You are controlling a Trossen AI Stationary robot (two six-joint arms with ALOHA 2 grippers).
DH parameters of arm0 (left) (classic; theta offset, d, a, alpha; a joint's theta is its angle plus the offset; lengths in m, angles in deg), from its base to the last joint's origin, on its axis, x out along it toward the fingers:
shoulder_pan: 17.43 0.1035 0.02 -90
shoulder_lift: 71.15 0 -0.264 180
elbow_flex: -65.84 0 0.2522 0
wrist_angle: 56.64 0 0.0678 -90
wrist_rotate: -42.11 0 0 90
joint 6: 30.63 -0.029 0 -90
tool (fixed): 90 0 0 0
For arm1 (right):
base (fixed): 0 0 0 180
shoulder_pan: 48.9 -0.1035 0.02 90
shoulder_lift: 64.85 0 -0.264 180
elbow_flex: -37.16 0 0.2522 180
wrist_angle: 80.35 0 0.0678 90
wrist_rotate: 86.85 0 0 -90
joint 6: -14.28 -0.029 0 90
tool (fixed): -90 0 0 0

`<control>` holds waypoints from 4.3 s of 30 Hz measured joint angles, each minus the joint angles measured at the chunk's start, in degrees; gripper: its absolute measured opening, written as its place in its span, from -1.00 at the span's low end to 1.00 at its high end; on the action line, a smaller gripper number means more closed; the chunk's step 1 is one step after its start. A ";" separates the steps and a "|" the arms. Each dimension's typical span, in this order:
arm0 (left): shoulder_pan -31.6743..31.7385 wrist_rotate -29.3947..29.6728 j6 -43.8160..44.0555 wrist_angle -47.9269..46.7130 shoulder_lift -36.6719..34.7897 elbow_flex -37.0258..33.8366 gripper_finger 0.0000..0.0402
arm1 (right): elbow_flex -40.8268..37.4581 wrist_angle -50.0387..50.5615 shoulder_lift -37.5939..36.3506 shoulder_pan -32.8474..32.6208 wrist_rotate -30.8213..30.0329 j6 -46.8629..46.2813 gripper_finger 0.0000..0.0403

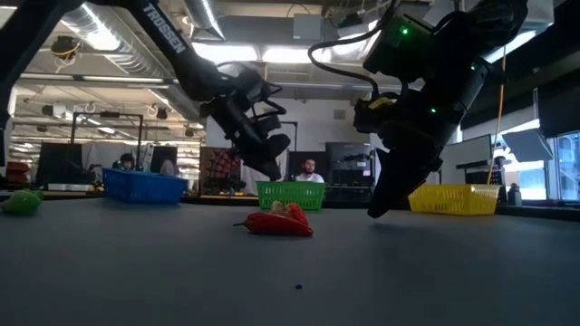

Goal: Sort produce into baskets
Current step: Put the red chili pepper into the green bin, then put the orange chili pepper into the green bin

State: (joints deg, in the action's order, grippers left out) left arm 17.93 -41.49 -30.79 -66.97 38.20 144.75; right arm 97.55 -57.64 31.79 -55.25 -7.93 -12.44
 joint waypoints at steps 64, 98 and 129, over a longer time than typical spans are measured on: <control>-32.07 -0.44 -5.79 -59.09 -29.11 3.41 -0.05 | 0.09 0.06 -0.12 -0.04 1.63 0.00 -0.13; -62.30 -8.13 -12.75 -52.99 -28.73 -11.01 -0.05 | 0.09 -2.68 -0.12 -0.04 0.70 0.18 -0.13; -70.99 -8.57 -12.39 -36.84 -15.18 -17.70 -0.49 | 0.09 -2.84 -0.12 -0.04 -0.46 0.20 -0.13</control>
State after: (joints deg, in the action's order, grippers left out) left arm -53.06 -50.06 -43.19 -103.81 23.02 127.05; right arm 97.64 -60.47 31.66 -55.30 -8.38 -12.24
